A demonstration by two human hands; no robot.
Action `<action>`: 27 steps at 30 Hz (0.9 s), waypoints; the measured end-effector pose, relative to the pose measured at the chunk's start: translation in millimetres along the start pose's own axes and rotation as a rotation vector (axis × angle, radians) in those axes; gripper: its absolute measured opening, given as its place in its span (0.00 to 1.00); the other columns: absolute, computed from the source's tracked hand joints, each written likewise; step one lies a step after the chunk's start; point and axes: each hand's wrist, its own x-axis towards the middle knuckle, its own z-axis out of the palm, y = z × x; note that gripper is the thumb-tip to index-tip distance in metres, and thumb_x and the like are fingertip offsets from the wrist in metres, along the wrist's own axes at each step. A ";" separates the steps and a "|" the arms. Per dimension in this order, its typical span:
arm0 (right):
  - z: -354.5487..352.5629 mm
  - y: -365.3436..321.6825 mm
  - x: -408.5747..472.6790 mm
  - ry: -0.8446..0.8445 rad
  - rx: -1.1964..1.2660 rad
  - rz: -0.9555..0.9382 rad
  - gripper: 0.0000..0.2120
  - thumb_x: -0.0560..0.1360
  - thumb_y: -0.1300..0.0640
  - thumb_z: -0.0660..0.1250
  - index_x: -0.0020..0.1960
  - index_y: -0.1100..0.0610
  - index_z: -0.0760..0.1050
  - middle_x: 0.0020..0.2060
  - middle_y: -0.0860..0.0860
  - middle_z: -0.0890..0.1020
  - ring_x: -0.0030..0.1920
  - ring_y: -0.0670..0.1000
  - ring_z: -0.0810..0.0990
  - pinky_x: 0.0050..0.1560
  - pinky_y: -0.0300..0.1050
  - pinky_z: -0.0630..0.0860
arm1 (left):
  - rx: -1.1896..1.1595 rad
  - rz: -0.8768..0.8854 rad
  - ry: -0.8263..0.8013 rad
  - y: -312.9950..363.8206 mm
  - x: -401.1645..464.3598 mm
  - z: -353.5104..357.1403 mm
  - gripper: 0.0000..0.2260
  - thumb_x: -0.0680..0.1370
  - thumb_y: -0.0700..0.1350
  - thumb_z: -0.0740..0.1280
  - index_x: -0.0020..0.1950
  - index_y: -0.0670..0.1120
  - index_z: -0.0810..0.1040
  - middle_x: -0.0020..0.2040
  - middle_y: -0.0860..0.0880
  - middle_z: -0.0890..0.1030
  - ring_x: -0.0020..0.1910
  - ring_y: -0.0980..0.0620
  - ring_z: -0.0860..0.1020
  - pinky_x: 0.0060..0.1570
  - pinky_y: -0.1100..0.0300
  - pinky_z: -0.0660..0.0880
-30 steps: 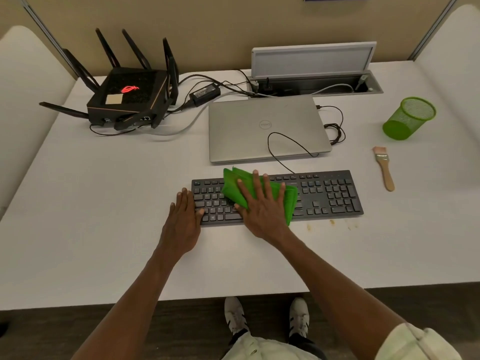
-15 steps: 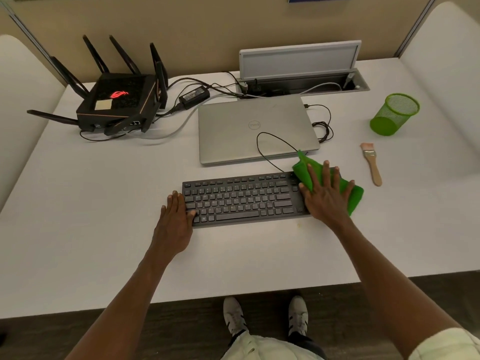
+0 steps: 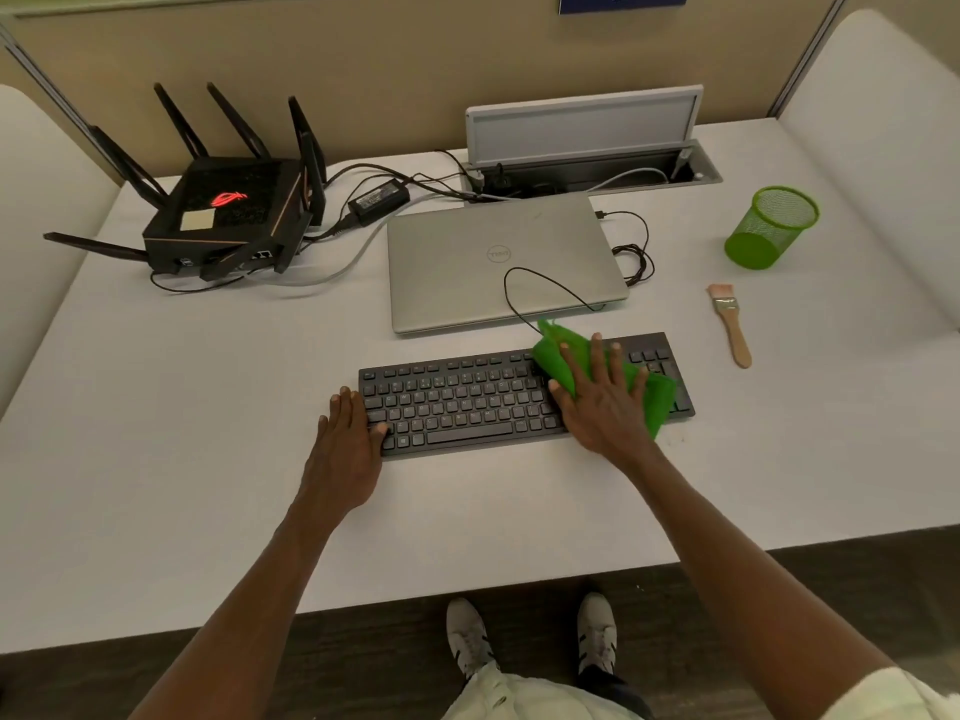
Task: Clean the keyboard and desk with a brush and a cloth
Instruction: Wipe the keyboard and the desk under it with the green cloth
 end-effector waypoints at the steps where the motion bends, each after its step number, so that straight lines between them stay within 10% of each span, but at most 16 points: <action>1: -0.7 -6.7 -1.3 -0.010 0.028 -0.011 0.30 0.81 0.36 0.41 0.80 0.43 0.41 0.79 0.55 0.43 0.78 0.61 0.41 0.73 0.70 0.41 | -0.002 0.001 0.000 0.0 0.4 -0.5 0.29 0.87 0.51 0.49 0.83 0.37 0.47 0.83 0.38 0.48 0.83 0.41 0.47 0.81 0.46 0.46; 4: -12.6 -20.0 -2.8 -0.002 0.218 0.029 0.27 0.82 0.37 0.45 0.78 0.46 0.55 0.78 0.56 0.59 0.77 0.61 0.55 0.72 0.71 0.48 | -0.030 -0.014 -0.007 2.5 0.1 -2.6 0.29 0.87 0.52 0.50 0.83 0.37 0.47 0.83 0.38 0.48 0.83 0.41 0.46 0.80 0.46 0.46; 6: -28.5 -26.5 -6.3 0.048 0.386 0.031 0.22 0.82 0.38 0.47 0.63 0.50 0.70 0.59 0.56 0.79 0.61 0.61 0.76 0.66 0.69 0.66 | -0.052 -0.013 -0.005 7.1 0.0 -4.1 0.29 0.87 0.51 0.50 0.83 0.37 0.46 0.83 0.38 0.47 0.83 0.41 0.46 0.80 0.46 0.46; 9: -48.1 -35.8 -11.0 0.043 0.678 0.034 0.24 0.81 0.37 0.48 0.49 0.54 0.72 0.37 0.52 0.78 0.41 0.56 0.78 0.47 0.53 0.77 | -0.082 0.039 0.021 17.8 1.3 -5.6 0.29 0.87 0.51 0.50 0.83 0.38 0.47 0.83 0.39 0.48 0.83 0.41 0.46 0.80 0.45 0.46; 16: -70.4 -37.3 -16.8 -0.332 1.762 0.382 0.21 0.81 0.42 0.58 0.64 0.57 0.75 0.55 0.59 0.84 0.54 0.60 0.84 0.48 0.57 0.81 | -0.183 0.217 0.072 65.4 11.1 -13.0 0.27 0.87 0.50 0.51 0.83 0.38 0.50 0.83 0.41 0.50 0.83 0.46 0.48 0.80 0.52 0.45; 21: -62.6 -42.9 -23.8 -0.387 1.821 0.390 0.18 0.77 0.60 0.68 0.65 0.62 0.74 0.54 0.60 0.84 0.53 0.61 0.84 0.46 0.57 0.82 | -0.351 0.238 0.038 106.6 14.8 -16.7 0.25 0.86 0.55 0.54 0.75 0.37 0.69 0.65 0.35 0.79 0.61 0.43 0.77 0.59 0.56 0.69; 27: -58.7 -27.3 -23.2 -0.292 1.815 0.414 0.18 0.78 0.64 0.66 0.67 0.61 0.73 0.57 0.62 0.82 0.55 0.62 0.83 0.49 0.59 0.82 | -0.184 0.334 -0.040 131.3 20.3 -9.5 0.29 0.86 0.54 0.56 0.82 0.40 0.56 0.82 0.41 0.59 0.81 0.45 0.57 0.78 0.53 0.54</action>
